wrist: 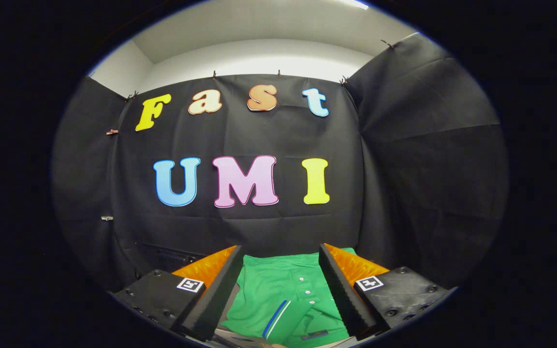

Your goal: Put the clothes into the washing machine and then close the washing machine lid.

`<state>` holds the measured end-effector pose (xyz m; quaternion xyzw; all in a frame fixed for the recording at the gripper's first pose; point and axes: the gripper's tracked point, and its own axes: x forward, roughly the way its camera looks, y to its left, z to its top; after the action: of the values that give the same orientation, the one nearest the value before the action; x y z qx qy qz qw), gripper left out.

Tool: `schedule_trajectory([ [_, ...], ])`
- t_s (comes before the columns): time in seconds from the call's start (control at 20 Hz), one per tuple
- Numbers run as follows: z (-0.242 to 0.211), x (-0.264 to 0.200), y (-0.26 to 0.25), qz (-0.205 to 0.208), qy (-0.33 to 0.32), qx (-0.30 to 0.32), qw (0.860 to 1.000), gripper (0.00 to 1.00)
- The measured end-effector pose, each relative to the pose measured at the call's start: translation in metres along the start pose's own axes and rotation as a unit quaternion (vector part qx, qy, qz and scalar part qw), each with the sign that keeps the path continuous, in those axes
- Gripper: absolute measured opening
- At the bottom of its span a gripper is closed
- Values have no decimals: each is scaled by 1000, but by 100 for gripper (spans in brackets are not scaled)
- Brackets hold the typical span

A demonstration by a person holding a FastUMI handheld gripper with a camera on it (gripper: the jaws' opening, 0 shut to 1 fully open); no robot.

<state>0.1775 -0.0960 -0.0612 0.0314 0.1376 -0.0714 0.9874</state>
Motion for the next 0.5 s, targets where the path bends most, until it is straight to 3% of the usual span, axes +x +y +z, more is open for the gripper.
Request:
schedule_trajectory([
  [0.5,-68,99,-33,-28,148,-3,989,98],
])
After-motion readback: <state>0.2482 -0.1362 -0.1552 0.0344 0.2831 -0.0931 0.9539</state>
